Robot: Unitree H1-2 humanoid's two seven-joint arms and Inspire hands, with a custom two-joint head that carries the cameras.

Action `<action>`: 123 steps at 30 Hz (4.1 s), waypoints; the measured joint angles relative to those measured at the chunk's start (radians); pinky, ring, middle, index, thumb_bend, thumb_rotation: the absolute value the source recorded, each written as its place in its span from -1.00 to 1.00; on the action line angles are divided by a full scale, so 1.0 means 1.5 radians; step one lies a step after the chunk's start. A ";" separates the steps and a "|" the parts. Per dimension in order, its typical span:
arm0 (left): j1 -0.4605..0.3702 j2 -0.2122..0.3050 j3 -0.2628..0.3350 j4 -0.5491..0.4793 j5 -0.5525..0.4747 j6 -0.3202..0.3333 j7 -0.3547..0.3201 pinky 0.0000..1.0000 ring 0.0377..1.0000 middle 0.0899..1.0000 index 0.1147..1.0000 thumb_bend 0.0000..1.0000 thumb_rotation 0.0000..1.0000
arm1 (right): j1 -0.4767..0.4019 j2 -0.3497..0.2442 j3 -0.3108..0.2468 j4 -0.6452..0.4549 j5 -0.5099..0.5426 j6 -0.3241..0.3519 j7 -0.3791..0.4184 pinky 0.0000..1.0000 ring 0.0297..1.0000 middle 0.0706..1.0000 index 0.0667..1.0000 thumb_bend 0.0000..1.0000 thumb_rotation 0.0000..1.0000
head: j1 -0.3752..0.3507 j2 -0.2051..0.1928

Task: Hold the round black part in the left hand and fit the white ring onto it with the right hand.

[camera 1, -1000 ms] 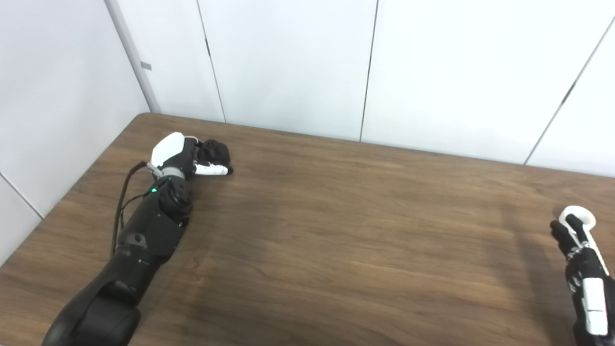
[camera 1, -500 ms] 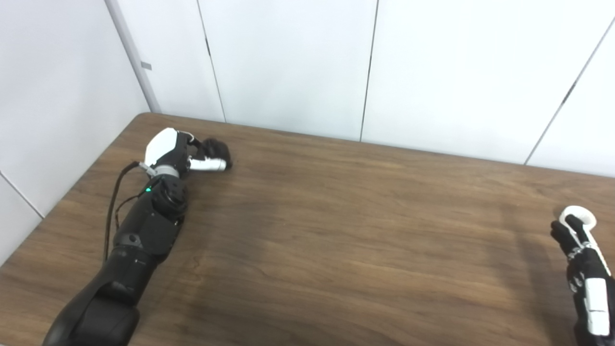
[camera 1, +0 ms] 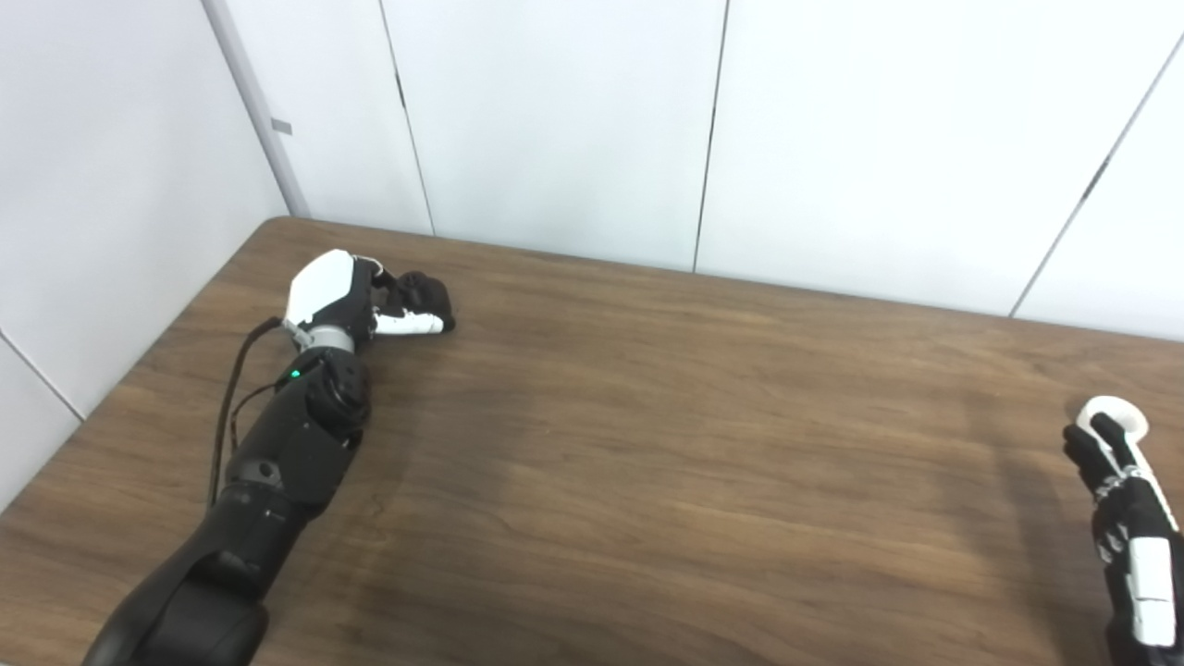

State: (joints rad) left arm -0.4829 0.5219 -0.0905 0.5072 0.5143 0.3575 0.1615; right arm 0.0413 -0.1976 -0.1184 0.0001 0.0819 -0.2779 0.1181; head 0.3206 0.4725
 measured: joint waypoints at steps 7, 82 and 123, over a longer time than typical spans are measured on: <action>0.030 -0.005 0.018 -0.087 0.001 -0.001 -0.002 1.00 0.82 0.49 -0.16 0.04 -0.91 | 0.000 0.000 0.001 0.000 -0.009 0.000 0.000 0.97 0.84 0.78 0.85 0.06 1.00 | -0.015 0.003; 0.339 -0.182 -0.214 -0.501 0.158 -0.220 -0.192 1.00 0.84 0.61 -0.16 0.04 -0.90 | 0.058 0.122 0.066 -0.166 -0.247 0.207 -0.136 0.64 0.67 0.65 0.57 0.00 0.82 | -0.272 0.169; 0.355 -0.170 -0.205 -0.481 0.195 -0.279 -0.144 1.00 0.79 0.55 -0.16 0.04 -0.90 | -0.173 -0.159 0.065 -0.153 -0.414 0.447 -0.041 0.81 0.96 0.84 0.60 0.32 -0.35 | -0.463 0.210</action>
State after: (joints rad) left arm 0.0501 0.2677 -0.3982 -0.2147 0.8071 -0.0603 -0.0538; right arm -0.2185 -0.4365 -0.0216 -0.2300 -0.5386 0.3932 0.0573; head -0.3742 0.7869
